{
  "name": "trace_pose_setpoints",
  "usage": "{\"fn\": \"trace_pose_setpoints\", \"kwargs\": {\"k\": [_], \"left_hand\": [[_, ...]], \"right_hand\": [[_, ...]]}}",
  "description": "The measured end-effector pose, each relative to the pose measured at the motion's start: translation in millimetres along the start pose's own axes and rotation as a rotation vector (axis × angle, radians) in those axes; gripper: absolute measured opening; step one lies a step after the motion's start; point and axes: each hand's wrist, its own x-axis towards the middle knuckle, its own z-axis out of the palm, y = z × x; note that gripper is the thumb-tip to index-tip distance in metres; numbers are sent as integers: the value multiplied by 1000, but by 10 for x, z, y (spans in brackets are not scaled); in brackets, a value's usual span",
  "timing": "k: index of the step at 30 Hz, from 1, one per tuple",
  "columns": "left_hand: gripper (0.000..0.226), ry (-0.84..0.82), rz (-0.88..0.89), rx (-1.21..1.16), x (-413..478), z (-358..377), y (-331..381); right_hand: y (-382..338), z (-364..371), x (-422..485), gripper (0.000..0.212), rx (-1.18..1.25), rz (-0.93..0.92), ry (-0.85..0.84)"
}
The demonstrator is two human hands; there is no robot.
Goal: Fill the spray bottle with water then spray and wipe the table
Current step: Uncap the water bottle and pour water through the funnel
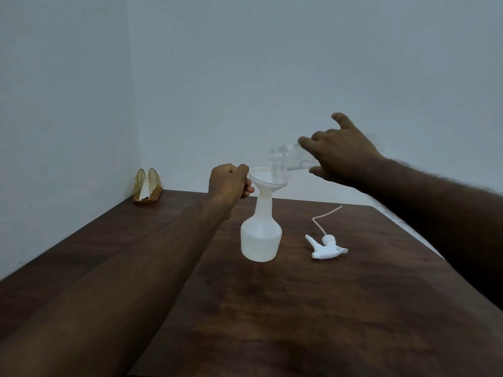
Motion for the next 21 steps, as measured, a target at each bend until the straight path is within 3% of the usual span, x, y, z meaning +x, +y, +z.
{"fn": "trace_pose_setpoints", "kwargs": {"k": [12,17,21], "left_hand": [[17,27,3,32,23,-30,-36],[17,30,5,35,27,-24,-46],[17,26,4,29,31,-30,-54]], "right_hand": [[-36,54,-36,46,20,9,113],[-60,26,-20,46,6,23,110],[-127,-35,-25,45,41,110,-3]]}}
